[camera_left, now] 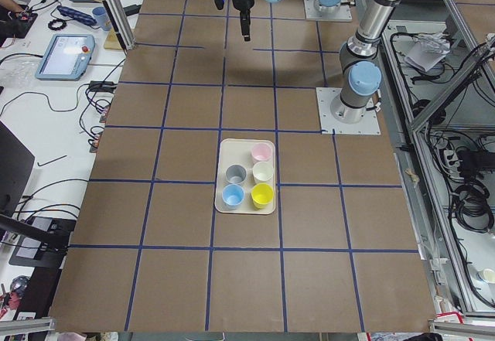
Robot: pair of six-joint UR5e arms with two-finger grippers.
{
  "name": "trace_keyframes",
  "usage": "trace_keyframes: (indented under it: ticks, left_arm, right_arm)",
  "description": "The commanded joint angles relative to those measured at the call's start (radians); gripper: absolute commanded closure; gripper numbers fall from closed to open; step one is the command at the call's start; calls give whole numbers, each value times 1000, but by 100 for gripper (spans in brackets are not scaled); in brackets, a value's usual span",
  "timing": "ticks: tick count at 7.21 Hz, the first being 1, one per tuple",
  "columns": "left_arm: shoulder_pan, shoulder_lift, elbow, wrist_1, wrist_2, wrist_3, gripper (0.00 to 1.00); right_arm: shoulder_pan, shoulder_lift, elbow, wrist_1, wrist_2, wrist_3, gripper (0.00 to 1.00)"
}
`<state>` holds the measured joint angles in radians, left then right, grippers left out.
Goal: Transfer IKEA cup to right arm and place on rack
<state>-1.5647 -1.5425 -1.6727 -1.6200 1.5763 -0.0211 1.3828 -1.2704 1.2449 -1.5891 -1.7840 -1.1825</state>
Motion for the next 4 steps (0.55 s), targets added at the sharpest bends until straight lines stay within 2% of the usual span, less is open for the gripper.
trace_keyframes:
  ticks: [1,3,4]
  left_arm:
    - [12,22,-2,8,4,4,0]
    - [17,45,-9,5,4,-5,0]
    - [18,47,-13,5,4,6,0]
  right_arm:
    - [161,-52,-1,133,47,453,0]
    - [338,-32,14,135,49,857,0]
    - [361,-43,80,115,96,961,0]
